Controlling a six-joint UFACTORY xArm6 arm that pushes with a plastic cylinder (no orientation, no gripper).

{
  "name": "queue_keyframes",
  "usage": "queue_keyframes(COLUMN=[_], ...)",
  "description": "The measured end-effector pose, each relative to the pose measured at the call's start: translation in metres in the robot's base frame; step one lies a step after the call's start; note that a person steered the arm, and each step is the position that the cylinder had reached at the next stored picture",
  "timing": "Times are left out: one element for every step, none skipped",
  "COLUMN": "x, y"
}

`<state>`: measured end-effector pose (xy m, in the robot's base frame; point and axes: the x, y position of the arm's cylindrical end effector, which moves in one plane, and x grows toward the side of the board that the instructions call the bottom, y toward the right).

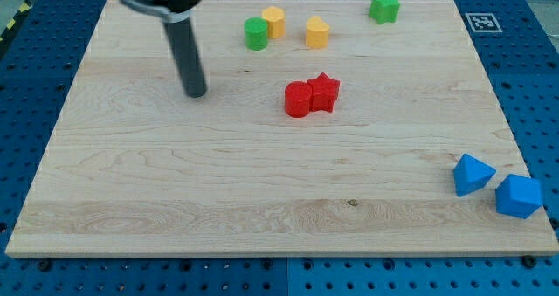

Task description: Push the yellow heart to the top left side of the board

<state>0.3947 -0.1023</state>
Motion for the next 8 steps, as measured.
queue_keyframes(x=[-0.015, -0.027, -0.043, -0.076, -0.114, -0.128, -0.129, -0.119], y=[0.055, 0.117, 0.181, 0.216, 0.194, 0.154, 0.138, 0.162])
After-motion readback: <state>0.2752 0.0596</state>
